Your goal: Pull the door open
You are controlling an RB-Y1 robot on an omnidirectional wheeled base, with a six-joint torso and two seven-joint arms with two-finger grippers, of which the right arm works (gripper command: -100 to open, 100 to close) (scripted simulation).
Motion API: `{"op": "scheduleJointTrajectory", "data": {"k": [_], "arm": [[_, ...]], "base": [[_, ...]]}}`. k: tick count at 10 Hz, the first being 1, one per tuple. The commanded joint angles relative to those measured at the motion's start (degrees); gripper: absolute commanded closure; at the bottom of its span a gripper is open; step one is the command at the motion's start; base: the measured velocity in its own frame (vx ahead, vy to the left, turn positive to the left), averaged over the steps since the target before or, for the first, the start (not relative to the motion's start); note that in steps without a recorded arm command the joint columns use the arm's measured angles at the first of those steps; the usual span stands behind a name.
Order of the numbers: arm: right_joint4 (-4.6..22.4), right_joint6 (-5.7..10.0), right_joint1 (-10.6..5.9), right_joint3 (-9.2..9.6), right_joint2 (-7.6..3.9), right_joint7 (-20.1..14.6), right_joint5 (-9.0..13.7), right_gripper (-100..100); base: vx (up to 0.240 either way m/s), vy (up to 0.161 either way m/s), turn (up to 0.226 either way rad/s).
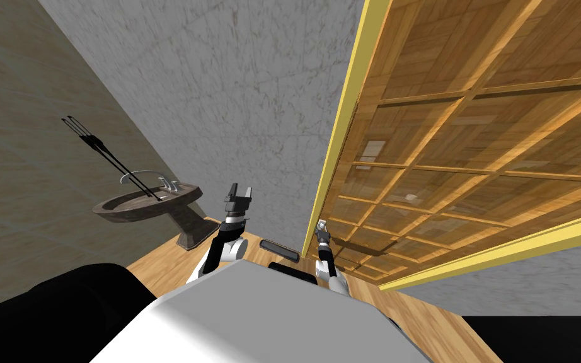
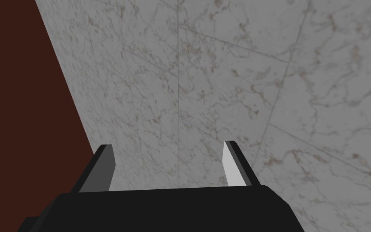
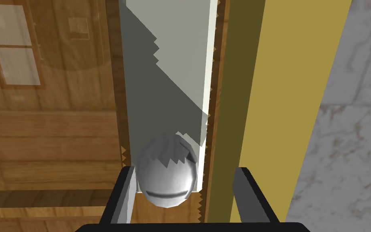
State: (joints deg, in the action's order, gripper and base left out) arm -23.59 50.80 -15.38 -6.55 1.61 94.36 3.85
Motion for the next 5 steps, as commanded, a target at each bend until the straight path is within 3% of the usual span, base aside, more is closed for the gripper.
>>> {"op": "scheduleJointTrajectory", "data": {"k": [1,5], "arm": [[-0.06,-0.03,-0.10,-0.10,-0.14,0.00,0.06,100],[-0.06,-0.03,-0.10,-0.10,-0.14,0.00,0.06,100]], "base": [[-0.009,-0.004,-0.062],[-0.001,0.000,0.003]]}}
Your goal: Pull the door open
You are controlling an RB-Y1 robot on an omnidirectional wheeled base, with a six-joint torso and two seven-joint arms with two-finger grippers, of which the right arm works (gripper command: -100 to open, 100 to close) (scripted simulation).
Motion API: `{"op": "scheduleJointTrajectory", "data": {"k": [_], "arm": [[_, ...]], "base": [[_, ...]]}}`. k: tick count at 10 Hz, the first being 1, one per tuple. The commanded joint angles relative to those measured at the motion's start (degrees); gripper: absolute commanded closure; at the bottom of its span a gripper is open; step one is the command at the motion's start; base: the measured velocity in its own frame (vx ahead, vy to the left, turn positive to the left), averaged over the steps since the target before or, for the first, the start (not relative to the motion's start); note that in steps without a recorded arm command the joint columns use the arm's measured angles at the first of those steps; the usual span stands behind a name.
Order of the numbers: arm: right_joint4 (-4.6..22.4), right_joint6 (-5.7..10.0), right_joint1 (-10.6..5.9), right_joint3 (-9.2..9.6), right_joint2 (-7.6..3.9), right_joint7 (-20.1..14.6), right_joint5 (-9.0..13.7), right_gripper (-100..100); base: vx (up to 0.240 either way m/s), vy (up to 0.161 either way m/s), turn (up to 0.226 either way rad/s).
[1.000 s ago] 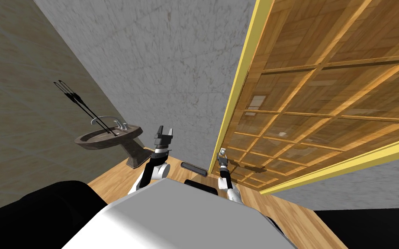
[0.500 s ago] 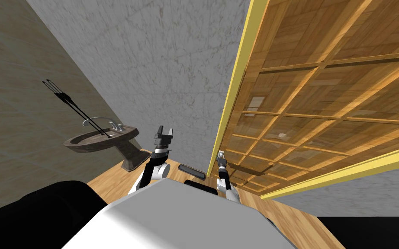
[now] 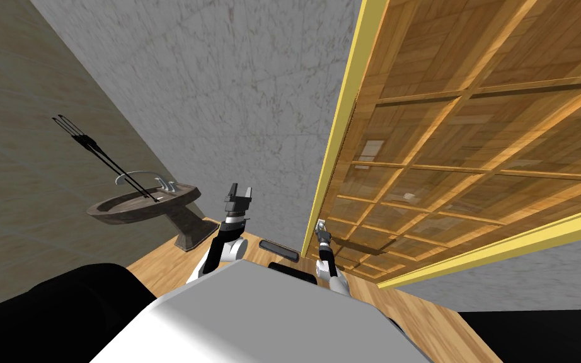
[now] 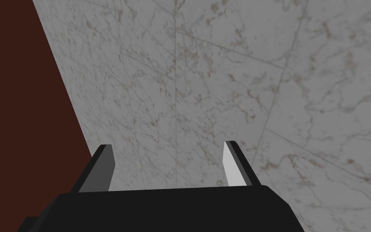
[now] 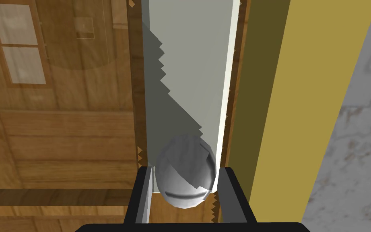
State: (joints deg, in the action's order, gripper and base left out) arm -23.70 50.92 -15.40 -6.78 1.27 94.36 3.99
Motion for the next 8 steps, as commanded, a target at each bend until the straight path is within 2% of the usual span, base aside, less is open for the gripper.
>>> {"op": "scheduleJointTrajectory", "data": {"k": [1,4,5,6,8], "arm": [[-0.33,0.04,0.28,0.25,-0.39,-1.93,0.53,100],[-0.90,0.10,0.76,0.67,-1.00,-5.21,1.43,100],[-0.90,0.10,0.76,0.67,-1.00,-5.21,1.43,100],[-1.30,0.14,1.09,0.96,-1.39,-7.44,2.05,100],[-1.71,0.18,1.44,1.27,-1.80,-9.79,2.71,100]], "base": [[-0.083,0.040,0.053],[-0.154,0.061,0.044],[-0.069,0.033,0.012],[-0.079,0.033,0.051],[-0.082,0.047,0.082]]}}
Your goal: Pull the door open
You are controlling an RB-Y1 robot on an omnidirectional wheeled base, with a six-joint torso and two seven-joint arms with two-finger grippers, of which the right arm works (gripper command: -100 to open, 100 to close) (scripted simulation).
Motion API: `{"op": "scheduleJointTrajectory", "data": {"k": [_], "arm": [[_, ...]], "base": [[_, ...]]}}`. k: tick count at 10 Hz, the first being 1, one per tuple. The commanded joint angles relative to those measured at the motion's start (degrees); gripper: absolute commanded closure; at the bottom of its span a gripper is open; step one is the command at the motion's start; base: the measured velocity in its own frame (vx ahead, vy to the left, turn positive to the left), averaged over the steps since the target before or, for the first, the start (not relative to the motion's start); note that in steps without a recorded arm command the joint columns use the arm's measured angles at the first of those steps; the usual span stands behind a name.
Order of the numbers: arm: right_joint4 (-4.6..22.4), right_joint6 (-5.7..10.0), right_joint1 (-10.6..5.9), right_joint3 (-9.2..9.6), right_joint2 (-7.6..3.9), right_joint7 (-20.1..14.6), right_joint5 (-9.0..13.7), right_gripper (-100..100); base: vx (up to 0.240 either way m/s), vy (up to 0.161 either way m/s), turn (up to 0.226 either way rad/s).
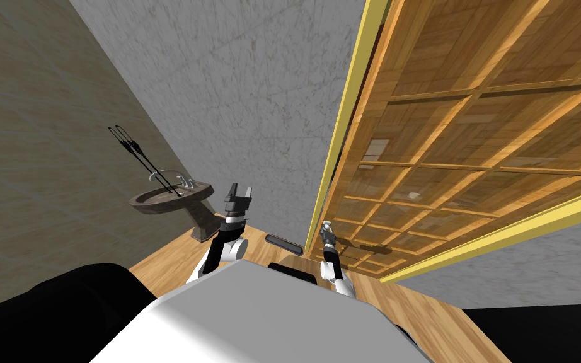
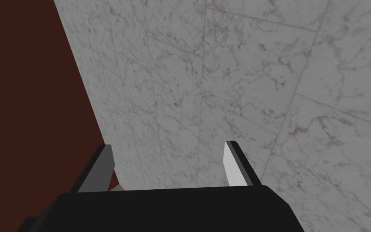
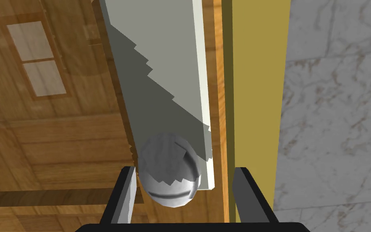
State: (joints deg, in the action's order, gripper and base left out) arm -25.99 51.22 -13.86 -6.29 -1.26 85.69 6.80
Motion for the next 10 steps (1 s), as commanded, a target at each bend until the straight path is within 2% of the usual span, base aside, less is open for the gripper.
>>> {"op": "scheduleJointTrajectory", "data": {"k": [1,2,5,6,8,9,10], "arm": [[0.29,-0.09,0.14,0.99,0.50,-2.70,0.35,100],[0.29,-0.09,0.14,0.99,0.50,-2.70,0.35,100],[-0.56,0.00,0.86,1.62,-0.22,-7.42,1.70,100],[-0.59,0.00,0.86,1.62,-0.22,-7.42,1.70,100],[-2.65,0.00,0.86,1.62,-0.22,-7.42,1.70,100],[-1.64,0.00,0.86,1.62,-0.22,-7.42,1.70,100],[-2.34,0.00,0.86,1.62,-0.22,-7.42,1.70,100]], "base": [[-0.064,0.058,0.053],[-0.044,0.038,0.002],[-0.045,0.019,0.068],[-0.038,0.017,-0.004],[-0.010,0.002,-0.003],[-0.001,-0.003,0.015],[-0.005,-0.001,-0.015]]}}
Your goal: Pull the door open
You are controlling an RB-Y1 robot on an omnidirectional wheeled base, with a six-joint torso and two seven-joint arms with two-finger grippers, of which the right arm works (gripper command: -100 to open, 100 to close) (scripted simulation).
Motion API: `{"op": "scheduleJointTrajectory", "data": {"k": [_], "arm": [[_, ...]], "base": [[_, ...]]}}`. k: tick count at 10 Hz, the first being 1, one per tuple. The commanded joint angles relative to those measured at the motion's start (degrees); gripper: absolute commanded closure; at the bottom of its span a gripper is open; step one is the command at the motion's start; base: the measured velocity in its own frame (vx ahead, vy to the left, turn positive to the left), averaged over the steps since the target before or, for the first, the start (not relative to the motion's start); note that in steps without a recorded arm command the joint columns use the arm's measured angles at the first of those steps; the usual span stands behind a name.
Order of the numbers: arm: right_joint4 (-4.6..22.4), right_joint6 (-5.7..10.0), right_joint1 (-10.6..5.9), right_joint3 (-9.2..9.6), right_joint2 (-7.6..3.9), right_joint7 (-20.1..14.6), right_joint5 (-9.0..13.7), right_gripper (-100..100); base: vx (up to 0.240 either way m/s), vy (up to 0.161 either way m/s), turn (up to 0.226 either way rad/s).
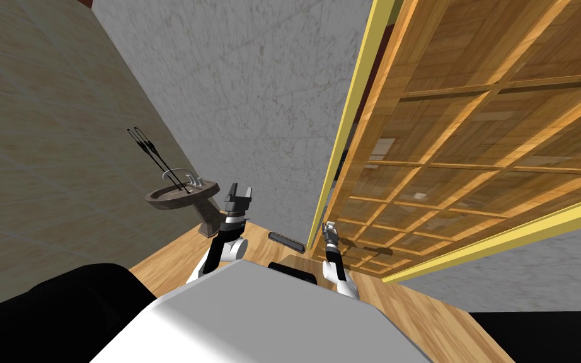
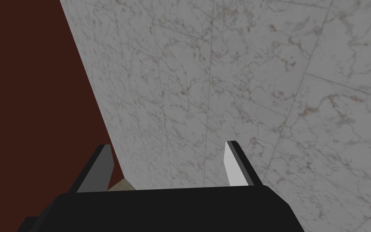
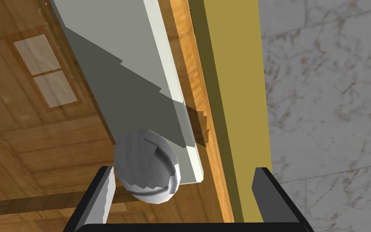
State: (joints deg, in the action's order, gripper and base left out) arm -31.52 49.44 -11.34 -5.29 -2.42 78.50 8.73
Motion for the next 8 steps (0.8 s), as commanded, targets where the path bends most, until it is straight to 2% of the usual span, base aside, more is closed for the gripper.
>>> {"op": "scheduleJointTrajectory", "data": {"k": [1,2,5,6,8], "arm": [[2.86,1.78,-1.66,0.61,0.94,-0.23,-0.24,100],[4.37,1.84,-1.14,1.07,0.45,-3.20,0.74,100],[4.37,1.84,-1.14,1.07,0.45,-3.62,0.74,100],[4.01,1.88,-0.84,1.33,0.20,-5.54,1.30,100],[4.01,1.88,-0.84,1.33,0.20,-5.54,1.30,100]], "base": [[0.000,0.000,0.000],[-0.025,0.003,0.110],[-0.031,0.008,0.004],[-0.020,0.006,0.057],[-0.006,0.005,0.015]]}}
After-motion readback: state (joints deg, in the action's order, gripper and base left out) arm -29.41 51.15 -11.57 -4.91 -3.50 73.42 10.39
